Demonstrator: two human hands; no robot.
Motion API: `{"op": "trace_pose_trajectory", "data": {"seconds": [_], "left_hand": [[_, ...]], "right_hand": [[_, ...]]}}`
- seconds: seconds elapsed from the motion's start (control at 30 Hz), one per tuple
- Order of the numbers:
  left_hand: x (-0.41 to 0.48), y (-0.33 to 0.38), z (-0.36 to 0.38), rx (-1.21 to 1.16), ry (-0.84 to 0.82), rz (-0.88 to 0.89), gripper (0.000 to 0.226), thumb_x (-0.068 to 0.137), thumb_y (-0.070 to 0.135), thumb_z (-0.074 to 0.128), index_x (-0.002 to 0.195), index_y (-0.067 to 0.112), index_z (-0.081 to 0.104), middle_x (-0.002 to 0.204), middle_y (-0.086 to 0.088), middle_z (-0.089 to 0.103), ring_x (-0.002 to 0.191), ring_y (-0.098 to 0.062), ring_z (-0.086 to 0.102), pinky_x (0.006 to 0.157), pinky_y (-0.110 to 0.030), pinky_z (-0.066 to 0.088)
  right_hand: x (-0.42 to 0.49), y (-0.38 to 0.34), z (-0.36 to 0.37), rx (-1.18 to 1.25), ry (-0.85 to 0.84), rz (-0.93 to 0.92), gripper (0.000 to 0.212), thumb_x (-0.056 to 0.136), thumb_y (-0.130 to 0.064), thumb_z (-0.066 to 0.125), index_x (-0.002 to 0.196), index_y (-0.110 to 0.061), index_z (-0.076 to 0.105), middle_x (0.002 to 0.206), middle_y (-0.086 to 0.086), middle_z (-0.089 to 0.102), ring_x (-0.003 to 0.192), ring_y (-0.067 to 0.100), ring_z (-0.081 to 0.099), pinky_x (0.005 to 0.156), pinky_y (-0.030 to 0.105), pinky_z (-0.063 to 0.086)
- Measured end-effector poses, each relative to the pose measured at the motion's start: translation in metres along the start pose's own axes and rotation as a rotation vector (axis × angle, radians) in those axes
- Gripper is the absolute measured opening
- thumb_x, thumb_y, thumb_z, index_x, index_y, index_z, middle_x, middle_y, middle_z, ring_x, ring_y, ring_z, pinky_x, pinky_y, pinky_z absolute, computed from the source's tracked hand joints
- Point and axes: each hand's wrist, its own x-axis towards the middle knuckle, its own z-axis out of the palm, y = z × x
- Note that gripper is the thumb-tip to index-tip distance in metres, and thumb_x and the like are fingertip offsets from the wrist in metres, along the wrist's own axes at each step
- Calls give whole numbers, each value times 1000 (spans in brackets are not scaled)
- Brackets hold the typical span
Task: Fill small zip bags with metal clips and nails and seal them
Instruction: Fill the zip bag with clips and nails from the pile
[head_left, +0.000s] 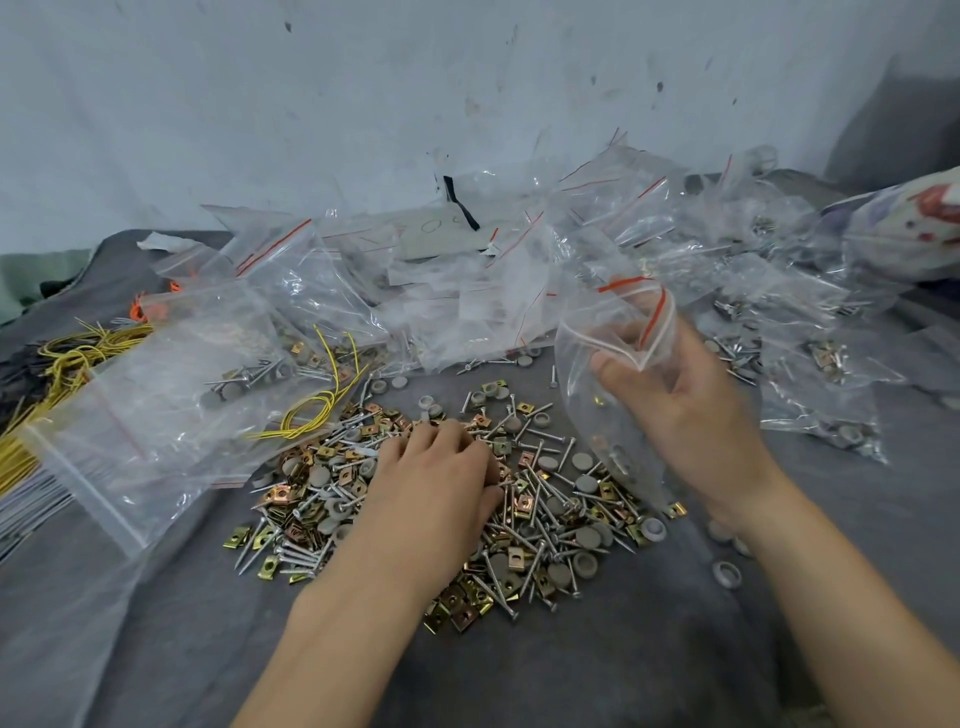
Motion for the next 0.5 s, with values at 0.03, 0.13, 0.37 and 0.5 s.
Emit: {"op": "trace_pose_trajectory", "data": {"seconds": [0.03, 0.13, 0.37, 0.5], "left_hand": [[0, 2, 1, 14, -1, -4, 24, 100, 48, 42, 115, 35, 56, 127, 10, 46, 124, -17, 38, 106, -35, 29], [2, 4, 4, 3, 13, -2, 23, 101, 44, 40, 113, 32, 56, 123, 8, 48, 121, -17, 40, 106, -34, 30], [13, 2, -12, -677, 191, -148, 8, 97, 38, 55, 95, 33, 60, 80, 17, 65, 71, 4, 60, 67, -22, 53], [20, 4, -33, -1062, 457, -151, 10, 97, 31, 60, 91, 27, 66, 69, 16, 63, 62, 2, 55, 57, -12, 44]], "right_hand": [[0, 1, 0, 3, -4, 7, 22, 93, -25, 66, 109, -38, 61, 105, -28, 69, 101, -10, 64, 82, 4, 45], [0, 1, 0, -9, -12, 12, 24, 94, -19, 64, 111, -36, 60, 105, -28, 69, 100, -10, 63, 82, 4, 45], [0, -3, 3, -20, -21, 18, 28, 91, -25, 64, 116, -36, 58, 106, -28, 69, 103, -9, 63, 85, 5, 44], [-2, -2, 9, -41, -51, 33, 29, 89, -28, 65, 116, -37, 58, 108, -29, 68, 104, -8, 63, 86, 7, 46]]}}
